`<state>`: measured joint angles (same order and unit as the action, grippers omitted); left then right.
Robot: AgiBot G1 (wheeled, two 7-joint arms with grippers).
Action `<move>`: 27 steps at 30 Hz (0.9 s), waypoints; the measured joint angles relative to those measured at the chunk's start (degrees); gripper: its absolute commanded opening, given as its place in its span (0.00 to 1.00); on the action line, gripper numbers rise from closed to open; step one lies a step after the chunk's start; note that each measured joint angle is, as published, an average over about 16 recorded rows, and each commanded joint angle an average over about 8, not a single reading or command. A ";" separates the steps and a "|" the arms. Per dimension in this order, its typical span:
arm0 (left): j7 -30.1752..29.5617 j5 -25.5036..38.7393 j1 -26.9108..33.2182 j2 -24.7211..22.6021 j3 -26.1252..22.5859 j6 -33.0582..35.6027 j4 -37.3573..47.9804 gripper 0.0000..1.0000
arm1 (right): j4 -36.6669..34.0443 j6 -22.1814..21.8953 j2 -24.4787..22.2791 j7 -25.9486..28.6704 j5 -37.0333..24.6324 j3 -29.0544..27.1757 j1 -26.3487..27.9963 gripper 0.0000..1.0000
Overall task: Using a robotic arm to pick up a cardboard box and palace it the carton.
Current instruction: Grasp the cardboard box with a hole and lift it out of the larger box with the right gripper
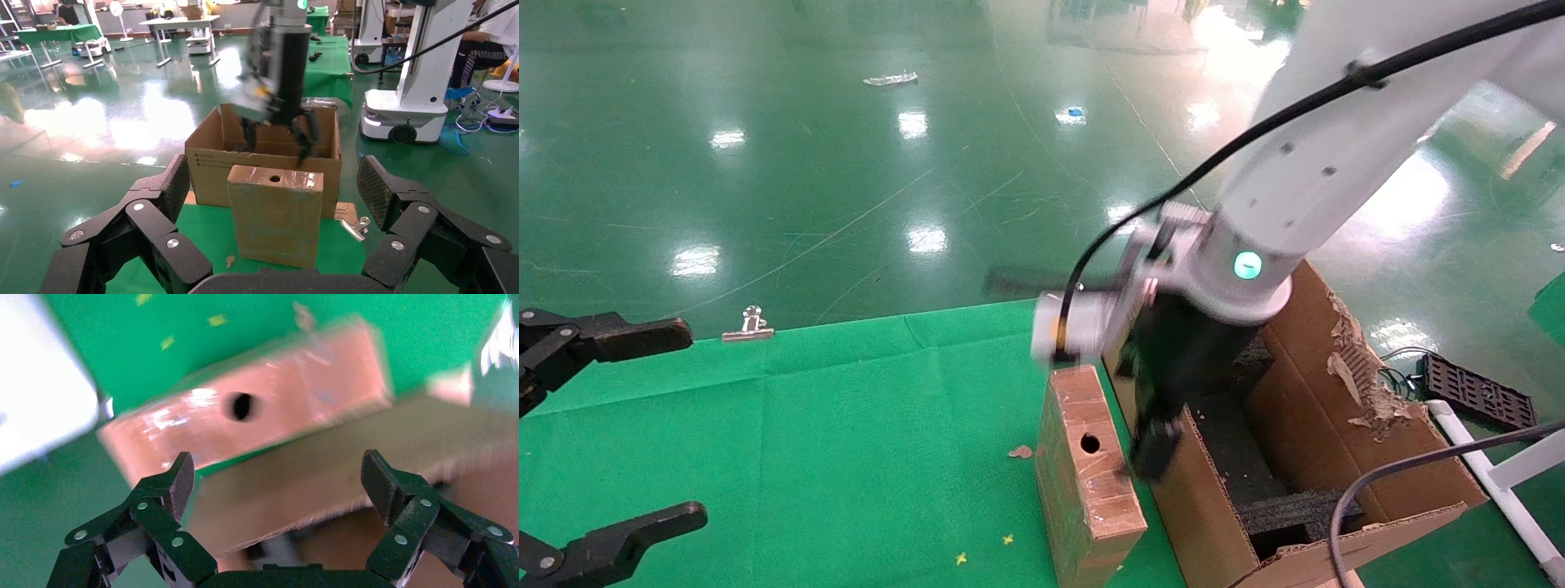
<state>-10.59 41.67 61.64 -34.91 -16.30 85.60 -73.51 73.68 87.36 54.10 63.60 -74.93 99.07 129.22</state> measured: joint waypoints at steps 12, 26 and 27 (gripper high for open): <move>0.02 -0.03 0.01 0.02 -0.05 -0.02 0.00 1.00 | -13.83 -0.13 -0.67 18.32 8.19 0.96 -4.24 1.00; 0.05 -0.07 0.02 0.04 -0.10 -0.05 0.00 0.87 | -18.70 -1.08 2.38 19.15 7.07 2.61 -7.31 0.04; 0.05 -0.07 0.02 0.05 -0.11 -0.05 0.00 0.78 | -18.52 -1.18 2.42 19.26 6.89 2.70 -7.32 0.01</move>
<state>-10.54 41.60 61.66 -34.87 -16.41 85.55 -73.51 55.16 86.19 56.52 82.86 -68.05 101.77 121.91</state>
